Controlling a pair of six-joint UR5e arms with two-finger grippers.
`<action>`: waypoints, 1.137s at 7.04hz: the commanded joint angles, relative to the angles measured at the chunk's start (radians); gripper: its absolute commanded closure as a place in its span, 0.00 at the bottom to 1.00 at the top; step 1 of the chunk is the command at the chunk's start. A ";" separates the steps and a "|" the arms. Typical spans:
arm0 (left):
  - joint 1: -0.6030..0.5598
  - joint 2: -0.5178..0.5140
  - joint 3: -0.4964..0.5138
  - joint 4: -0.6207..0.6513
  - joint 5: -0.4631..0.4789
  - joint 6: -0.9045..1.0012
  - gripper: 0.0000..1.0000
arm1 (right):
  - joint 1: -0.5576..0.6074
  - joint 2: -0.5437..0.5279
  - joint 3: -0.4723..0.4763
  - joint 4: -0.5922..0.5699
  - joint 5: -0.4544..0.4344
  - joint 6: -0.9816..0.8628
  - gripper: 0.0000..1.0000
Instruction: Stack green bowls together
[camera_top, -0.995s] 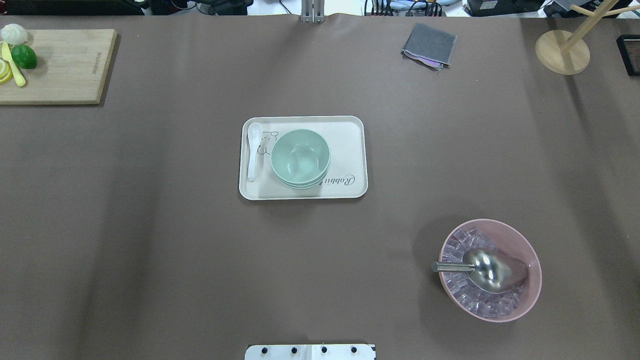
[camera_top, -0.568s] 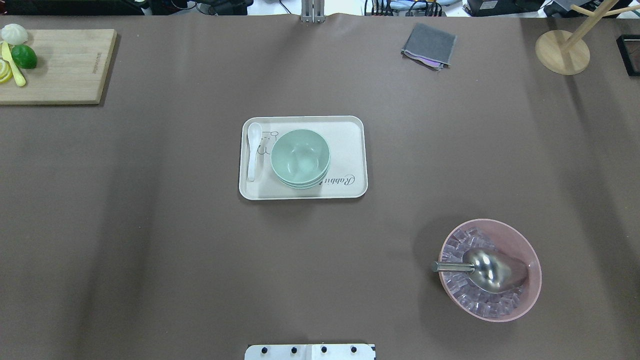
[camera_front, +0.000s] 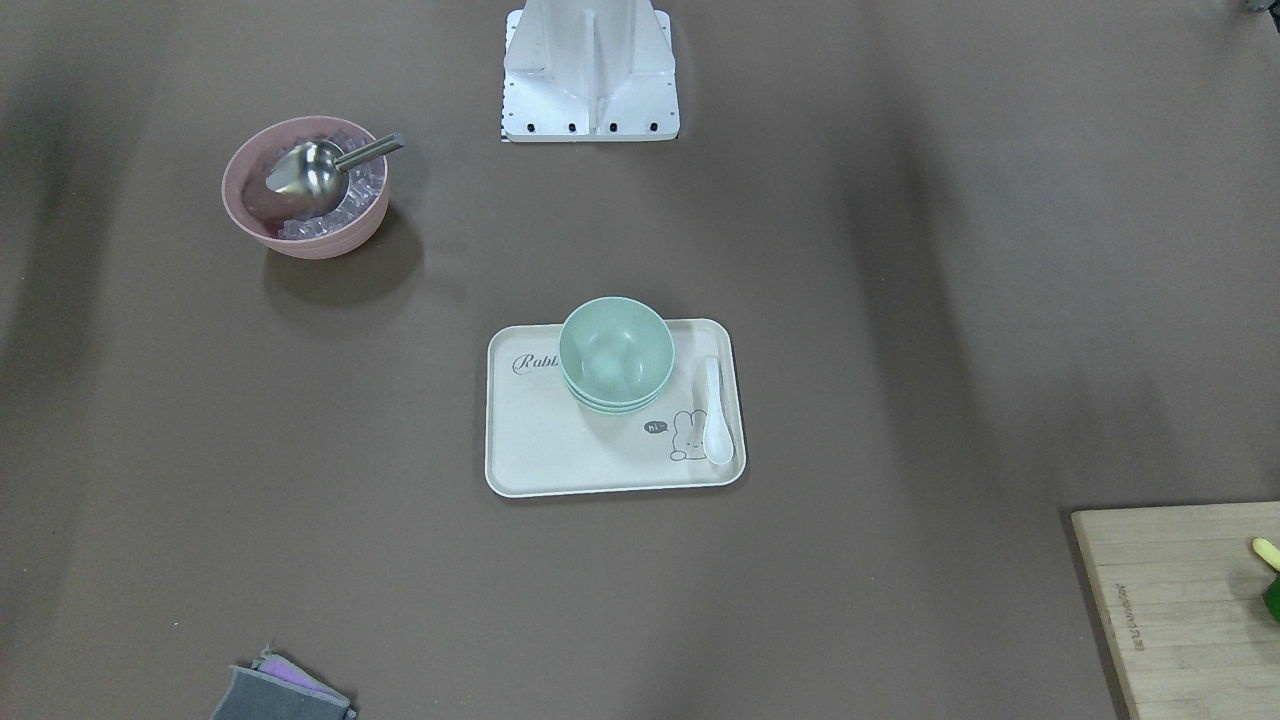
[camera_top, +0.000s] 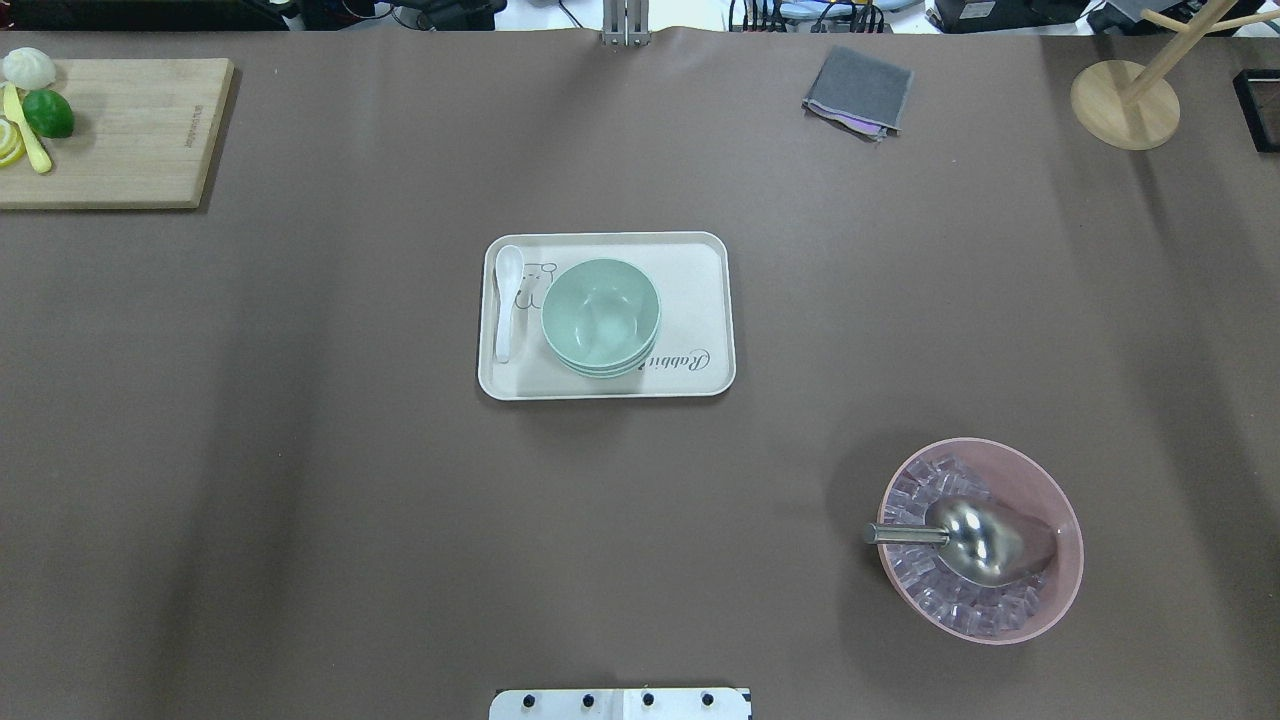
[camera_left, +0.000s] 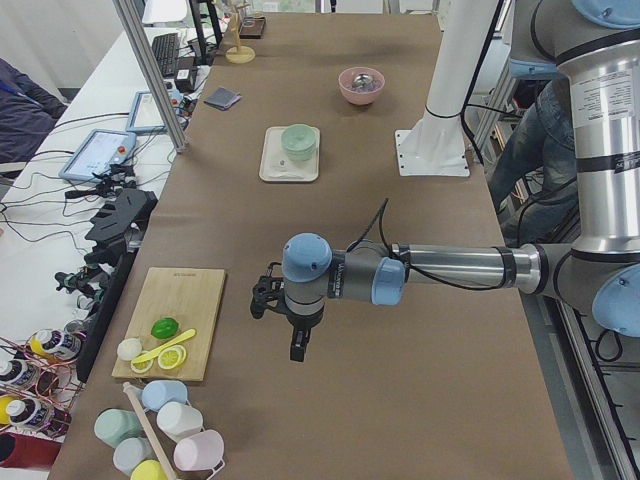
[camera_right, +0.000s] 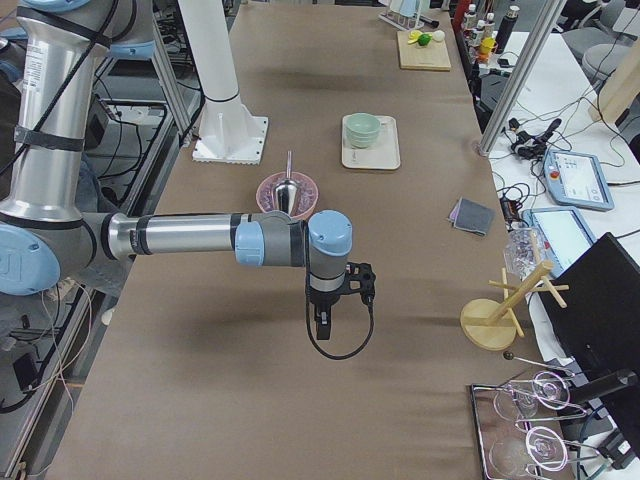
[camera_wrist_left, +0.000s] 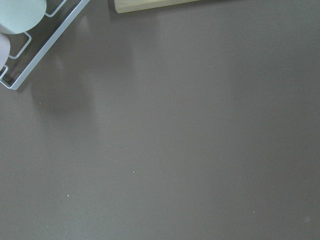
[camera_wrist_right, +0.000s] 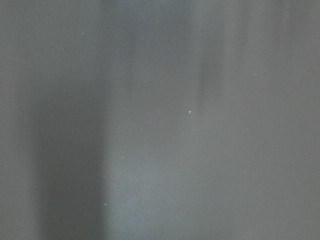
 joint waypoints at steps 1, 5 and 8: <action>0.000 0.005 0.005 0.000 0.001 -0.001 0.02 | 0.000 0.000 -0.008 -0.001 0.006 0.000 0.00; -0.001 0.014 0.005 0.000 -0.002 -0.007 0.02 | 0.000 0.000 -0.010 -0.001 0.005 0.000 0.00; -0.001 0.014 0.007 -0.001 -0.010 -0.002 0.02 | -0.002 0.000 -0.011 -0.003 0.006 0.002 0.00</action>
